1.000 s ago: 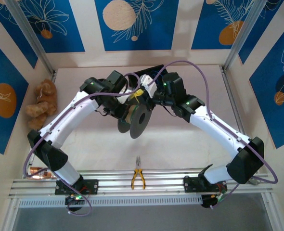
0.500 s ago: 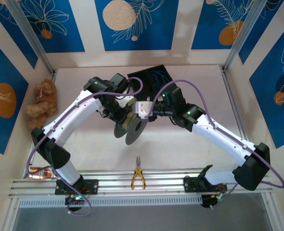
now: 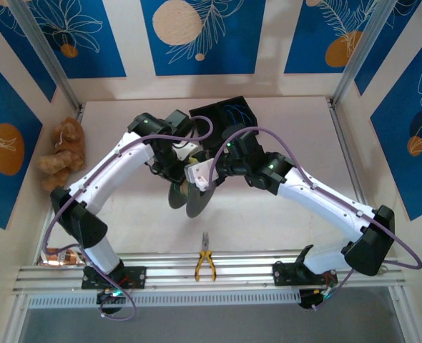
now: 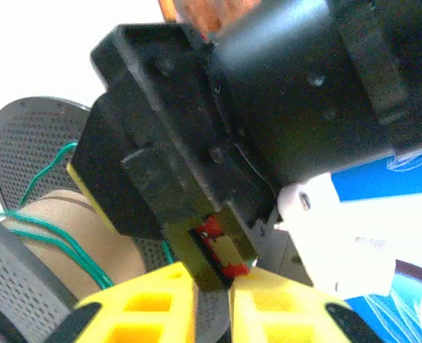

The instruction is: Wrap the cables

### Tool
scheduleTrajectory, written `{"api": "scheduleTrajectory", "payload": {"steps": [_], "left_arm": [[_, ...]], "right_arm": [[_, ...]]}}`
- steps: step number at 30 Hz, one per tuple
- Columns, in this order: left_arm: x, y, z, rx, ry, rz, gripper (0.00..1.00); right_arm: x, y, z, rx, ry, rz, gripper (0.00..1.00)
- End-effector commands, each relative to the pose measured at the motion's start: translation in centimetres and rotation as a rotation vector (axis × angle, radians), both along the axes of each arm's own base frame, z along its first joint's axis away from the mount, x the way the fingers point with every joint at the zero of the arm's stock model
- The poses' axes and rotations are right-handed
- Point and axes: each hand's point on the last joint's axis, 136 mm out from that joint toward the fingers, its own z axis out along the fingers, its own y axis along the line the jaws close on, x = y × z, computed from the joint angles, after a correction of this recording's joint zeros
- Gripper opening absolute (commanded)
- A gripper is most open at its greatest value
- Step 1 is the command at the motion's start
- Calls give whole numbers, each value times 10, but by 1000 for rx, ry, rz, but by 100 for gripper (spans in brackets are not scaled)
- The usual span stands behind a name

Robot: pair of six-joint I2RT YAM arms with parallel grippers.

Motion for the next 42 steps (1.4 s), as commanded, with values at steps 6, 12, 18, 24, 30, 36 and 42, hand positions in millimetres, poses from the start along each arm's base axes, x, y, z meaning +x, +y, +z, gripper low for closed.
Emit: {"api": "scheduleTrajectory", "payload": {"steps": [6,12,18,24,30,36,42], "left_arm": [[57,-25,42,-204,-304,105,0],[70,-12,53,-185,-428,159,0],[79,-5,74,-238,-552,220,0],[78,4,102,-326,-680,266,0],[71,10,127,-503,-699,330,0],[63,11,148,-731,-646,396,0],[59,7,153,-892,-578,410,0]], "right_arm": [[-60,25,47,150,262,170,34],[-72,11,95,339,424,144,49],[-70,-11,131,551,696,-21,63],[-18,-71,115,773,1176,-487,72],[2,-119,57,845,1561,-649,75],[25,-142,-4,957,1983,-834,69],[43,-149,-30,1158,2296,-937,69]]}}
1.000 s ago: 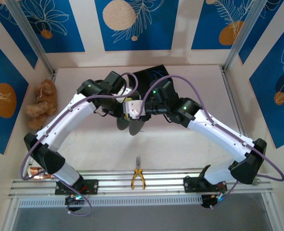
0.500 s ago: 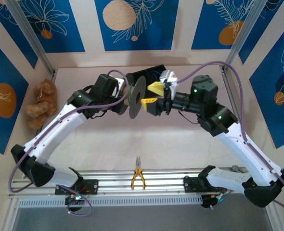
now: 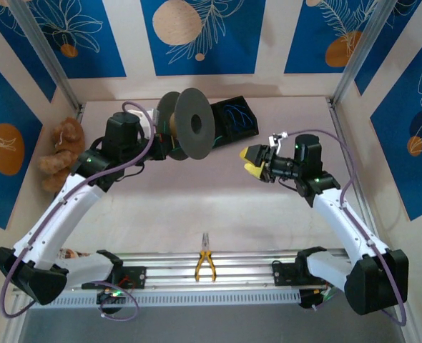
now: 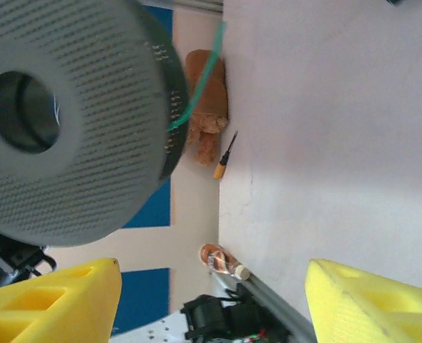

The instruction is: Wrap the cables

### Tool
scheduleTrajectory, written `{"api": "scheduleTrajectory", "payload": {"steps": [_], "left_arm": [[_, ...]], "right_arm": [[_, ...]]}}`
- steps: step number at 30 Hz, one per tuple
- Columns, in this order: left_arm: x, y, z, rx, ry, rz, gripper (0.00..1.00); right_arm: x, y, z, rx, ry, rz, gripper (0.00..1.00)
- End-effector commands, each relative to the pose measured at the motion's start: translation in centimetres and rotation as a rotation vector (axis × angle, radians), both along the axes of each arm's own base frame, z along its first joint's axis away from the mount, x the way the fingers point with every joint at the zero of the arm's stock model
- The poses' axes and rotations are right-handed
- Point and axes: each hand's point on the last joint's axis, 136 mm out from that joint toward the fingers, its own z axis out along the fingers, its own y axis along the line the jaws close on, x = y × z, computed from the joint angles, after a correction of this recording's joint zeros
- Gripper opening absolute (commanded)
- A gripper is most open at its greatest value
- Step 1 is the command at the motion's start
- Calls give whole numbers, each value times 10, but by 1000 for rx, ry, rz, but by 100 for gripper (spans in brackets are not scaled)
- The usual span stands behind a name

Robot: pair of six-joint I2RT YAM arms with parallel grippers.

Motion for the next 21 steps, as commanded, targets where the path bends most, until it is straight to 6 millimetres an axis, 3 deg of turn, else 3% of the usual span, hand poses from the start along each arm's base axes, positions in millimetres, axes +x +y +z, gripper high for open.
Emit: {"api": "scheduleTrajectory", "payload": {"steps": [1,7,11,16,21], "left_arm": [[-4,-14,49,-212,-105,-65,0],[-8,-19,43,-263,-74,-105,0],[-12,-23,43,-283,-61,-136,0],[-17,-24,43,-285,-51,-154,0],[-20,-24,39,-279,-41,-163,0]], "right_arm": [[8,2,17,162,170,-100,69],[25,-1,12,136,343,-216,65],[40,2,0,160,434,-246,55],[53,11,3,168,437,-231,47],[58,12,8,150,413,-235,45]]}}
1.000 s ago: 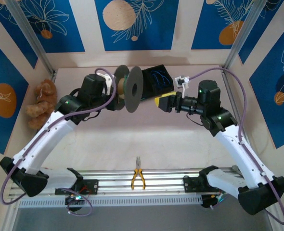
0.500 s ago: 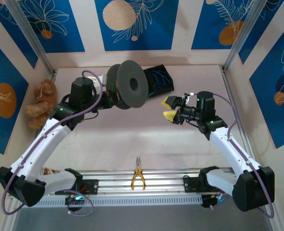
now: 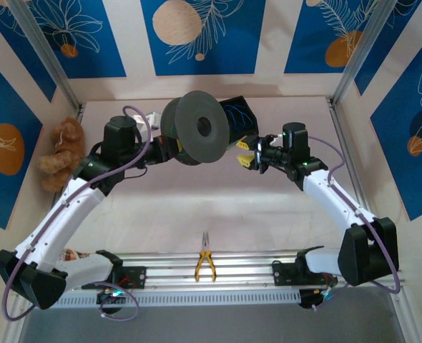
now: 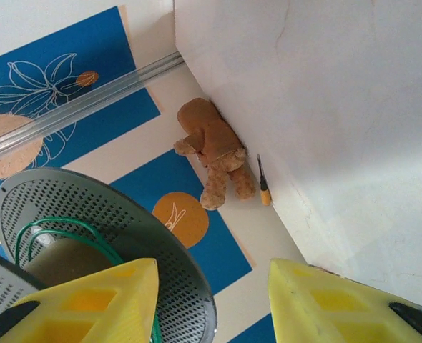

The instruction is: Wrap the cables

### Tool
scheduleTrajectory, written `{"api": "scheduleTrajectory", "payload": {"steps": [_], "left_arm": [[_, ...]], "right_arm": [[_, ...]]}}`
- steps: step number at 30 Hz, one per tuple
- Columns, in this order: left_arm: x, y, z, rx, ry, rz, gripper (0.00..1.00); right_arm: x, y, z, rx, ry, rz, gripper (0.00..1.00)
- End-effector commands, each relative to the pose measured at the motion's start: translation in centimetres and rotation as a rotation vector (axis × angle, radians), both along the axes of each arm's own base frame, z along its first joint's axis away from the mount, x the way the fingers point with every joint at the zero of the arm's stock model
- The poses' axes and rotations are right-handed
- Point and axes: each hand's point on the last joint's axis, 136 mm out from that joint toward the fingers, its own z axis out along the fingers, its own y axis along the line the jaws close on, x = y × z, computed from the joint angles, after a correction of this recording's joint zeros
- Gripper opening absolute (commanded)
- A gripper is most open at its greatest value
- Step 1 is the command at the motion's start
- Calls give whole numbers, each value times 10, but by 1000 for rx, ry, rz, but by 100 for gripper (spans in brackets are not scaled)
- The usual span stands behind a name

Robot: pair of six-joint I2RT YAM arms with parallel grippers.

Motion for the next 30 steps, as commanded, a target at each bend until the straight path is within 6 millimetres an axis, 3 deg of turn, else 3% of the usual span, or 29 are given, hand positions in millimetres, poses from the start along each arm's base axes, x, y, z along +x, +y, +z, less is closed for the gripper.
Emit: {"api": "scheduleTrajectory", "payload": {"steps": [1,12,16,26,30], "left_arm": [[-5,-1,38,-81,-115,-32,0],[-7,-2,34,-74,-105,-42,0],[-7,-2,35,-76,-106,-46,0],[-8,-5,32,-80,-93,-60,0],[-9,-6,33,-86,-93,-70,0]], "right_arm": [[5,2,21,5,-40,-7,45],[5,0,28,-31,-67,-12,44],[7,2,29,-43,-77,-2,32],[8,4,26,-84,-81,1,29],[9,5,24,-100,-82,7,18]]}}
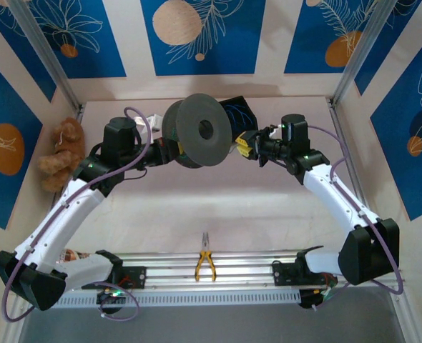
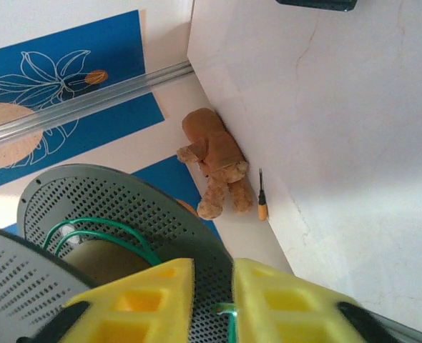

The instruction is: Wrap the cables

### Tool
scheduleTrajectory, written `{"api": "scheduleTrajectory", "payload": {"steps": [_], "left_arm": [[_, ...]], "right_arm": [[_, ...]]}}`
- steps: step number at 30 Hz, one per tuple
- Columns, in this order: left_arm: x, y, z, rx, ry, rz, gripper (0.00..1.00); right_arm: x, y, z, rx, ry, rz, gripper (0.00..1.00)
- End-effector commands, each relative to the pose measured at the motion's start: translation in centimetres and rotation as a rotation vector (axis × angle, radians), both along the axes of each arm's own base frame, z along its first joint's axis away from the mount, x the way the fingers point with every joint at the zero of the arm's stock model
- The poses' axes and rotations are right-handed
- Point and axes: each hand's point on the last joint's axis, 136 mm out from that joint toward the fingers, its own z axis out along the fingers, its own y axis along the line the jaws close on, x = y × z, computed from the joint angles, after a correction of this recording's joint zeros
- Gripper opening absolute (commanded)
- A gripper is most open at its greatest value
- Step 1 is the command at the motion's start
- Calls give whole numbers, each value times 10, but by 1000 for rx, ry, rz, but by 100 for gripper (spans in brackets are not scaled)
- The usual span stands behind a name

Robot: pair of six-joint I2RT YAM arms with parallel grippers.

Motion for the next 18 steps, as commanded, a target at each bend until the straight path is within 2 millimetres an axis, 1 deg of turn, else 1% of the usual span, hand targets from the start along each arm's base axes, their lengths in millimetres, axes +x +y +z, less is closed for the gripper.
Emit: {"api": "scheduleTrajectory", "payload": {"steps": [1,4,7,11,15,18], "left_arm": [[-2,-3,35,-74,-104,-33,0],[-4,-5,35,-78,-97,-51,0],[-9,-9,33,-70,-85,-99,0],[-22,-20,27,-51,-45,-212,0],[-32,-22,16,4,-14,-280,0],[-41,-27,8,32,9,-346,0]], "right_arm": [[1,2,0,-30,2,8,14],[2,2,1,-56,-9,21,0],[4,-3,3,-118,-46,21,0],[13,-16,15,-263,-176,24,0],[27,-21,35,-327,-357,59,0],[34,-17,55,-337,-512,130,0]]}}
